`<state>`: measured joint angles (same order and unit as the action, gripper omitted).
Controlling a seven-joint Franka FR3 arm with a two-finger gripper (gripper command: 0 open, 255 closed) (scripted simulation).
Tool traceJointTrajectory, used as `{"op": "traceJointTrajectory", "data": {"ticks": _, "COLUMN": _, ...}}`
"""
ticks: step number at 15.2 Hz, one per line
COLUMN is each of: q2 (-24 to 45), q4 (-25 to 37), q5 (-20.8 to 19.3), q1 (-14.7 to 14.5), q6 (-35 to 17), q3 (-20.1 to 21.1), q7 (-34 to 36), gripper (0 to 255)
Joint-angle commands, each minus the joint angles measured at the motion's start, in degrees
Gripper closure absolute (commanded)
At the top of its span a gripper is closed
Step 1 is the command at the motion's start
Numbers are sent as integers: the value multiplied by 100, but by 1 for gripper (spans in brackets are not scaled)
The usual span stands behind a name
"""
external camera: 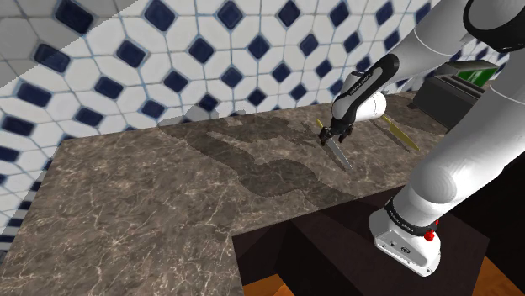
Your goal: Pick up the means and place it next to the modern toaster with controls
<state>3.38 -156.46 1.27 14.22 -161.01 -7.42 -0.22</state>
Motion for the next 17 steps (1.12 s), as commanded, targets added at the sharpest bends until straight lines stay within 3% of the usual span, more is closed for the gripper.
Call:
{"op": "traceJointTrajectory", "data": {"ticks": 1, "q2": 3, "q4": 1, "q5": 1, "q1": 0, "q6": -3, "q3": 0, "q7": 0, "gripper": 0}}
{"op": "traceJointTrajectory", "data": {"ticks": 2, "q2": 1, "q4": 0, "q5": 0, "q1": 0, "q6": -1, "q3": 0, "q7": 0, "gripper": 0}}
{"op": "traceJointTrajectory", "data": {"ticks": 3, "q2": 1, "q4": 0, "q5": 0, "q1": 0, "q6": -1, "q3": 0, "q7": 0, "gripper": 255}}
{"op": "traceJointTrajectory", "data": {"ticks": 12, "q2": 3, "q4": 1, "q5": 1, "q1": 0, "q6": -3, "q3": 0, "q7": 0, "gripper": 255}}
{"op": "traceJointTrajectory", "data": {"ticks": 17, "q2": -497, "q4": -12, "q5": -184, "q1": 5, "q6": 480, "q3": -33, "q7": 131, "gripper": 255}}
